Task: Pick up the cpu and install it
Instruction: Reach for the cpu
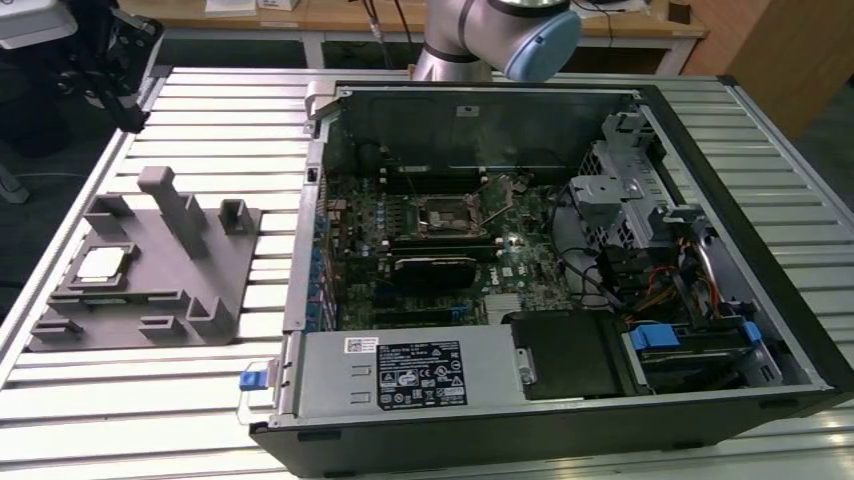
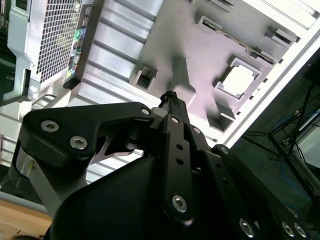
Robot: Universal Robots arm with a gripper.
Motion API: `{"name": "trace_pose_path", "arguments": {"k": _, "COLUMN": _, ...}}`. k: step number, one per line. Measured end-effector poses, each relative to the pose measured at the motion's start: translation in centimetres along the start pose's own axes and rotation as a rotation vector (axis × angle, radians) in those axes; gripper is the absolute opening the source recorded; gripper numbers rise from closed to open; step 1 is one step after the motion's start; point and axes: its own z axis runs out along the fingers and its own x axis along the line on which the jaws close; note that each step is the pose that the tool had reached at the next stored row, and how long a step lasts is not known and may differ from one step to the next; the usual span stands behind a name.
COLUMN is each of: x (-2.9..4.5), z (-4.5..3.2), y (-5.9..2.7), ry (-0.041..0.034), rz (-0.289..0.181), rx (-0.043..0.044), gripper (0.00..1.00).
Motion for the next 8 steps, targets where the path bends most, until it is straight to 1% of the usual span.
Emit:
{"name": "trace_pose_path", "arguments": {"k": 4, "x": 0.89, "z": 0.04, "y": -0.07, "ry": -0.0005, "rz": 0.000, "rx": -0.0003, "gripper": 0.11}}
{"name": "trace_pose_path", "arguments": {"k": 8, "x": 1.40, "z": 0.56, "y": -0.14, "ry": -0.0004, "rz": 0.000, "rx": -0.0002, "gripper": 0.11}}
